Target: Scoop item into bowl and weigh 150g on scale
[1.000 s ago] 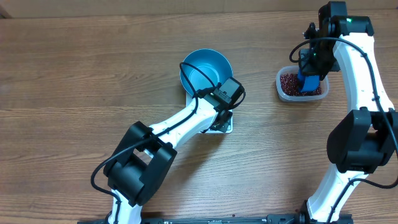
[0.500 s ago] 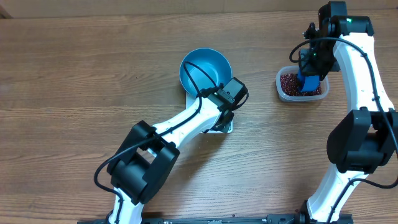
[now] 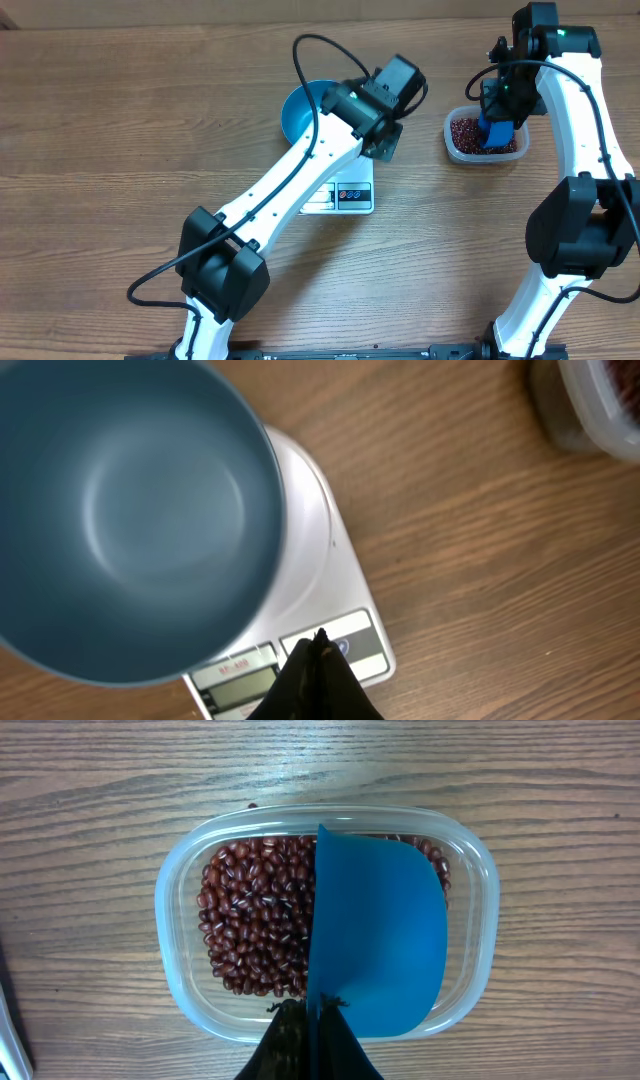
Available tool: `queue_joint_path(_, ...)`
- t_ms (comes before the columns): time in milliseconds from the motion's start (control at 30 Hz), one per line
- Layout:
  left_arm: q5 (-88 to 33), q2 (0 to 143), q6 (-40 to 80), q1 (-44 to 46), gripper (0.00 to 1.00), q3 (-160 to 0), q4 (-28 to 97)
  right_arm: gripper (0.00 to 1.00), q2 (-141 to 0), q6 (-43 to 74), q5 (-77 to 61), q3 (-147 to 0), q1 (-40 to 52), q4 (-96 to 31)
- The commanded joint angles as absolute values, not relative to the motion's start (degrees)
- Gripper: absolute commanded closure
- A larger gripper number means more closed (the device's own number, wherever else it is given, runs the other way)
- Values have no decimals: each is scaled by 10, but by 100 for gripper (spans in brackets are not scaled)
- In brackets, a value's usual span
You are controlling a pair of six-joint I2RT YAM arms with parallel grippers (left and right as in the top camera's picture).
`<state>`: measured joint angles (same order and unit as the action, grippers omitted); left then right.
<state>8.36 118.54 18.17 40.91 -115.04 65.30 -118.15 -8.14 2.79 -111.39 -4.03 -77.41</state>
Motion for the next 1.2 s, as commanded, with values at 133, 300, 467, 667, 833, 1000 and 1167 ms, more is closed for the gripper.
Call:
queue_joint_path(133, 78, 1180, 167, 372, 96, -1187, 698, 95, -1187, -80, 24, -1113, -43, -770)
queue_joint_path(300, 57, 1180, 129, 361, 96, -1187, 744, 95, -1187, -80, 24, -1113, -43, -770)
queue_joint_path(467, -35, 1180, 61, 365, 96, -1180, 782, 95, -1187, -80, 24, -1113, -43, -770)
queue_joint_path(667, -34, 1180, 73, 396, 96, -1116, 790, 95, -1187, -80, 24, -1113, -43, -770)
queue_joint_path(833, -24, 1179, 112, 407, 96, -1051, 784, 95, -1187, -80, 24, -1113, -43, -769)
queue_joint_path(1000, 40, 1179, 140, 444, 96, -990, 731, 95, -1187, -80, 24, -1113, -43, -769)
queue_joint_path(1167, 62, 1180, 210, 443, 96, -927, 643, 95, -1187, -80, 24, -1113, -43, -768)
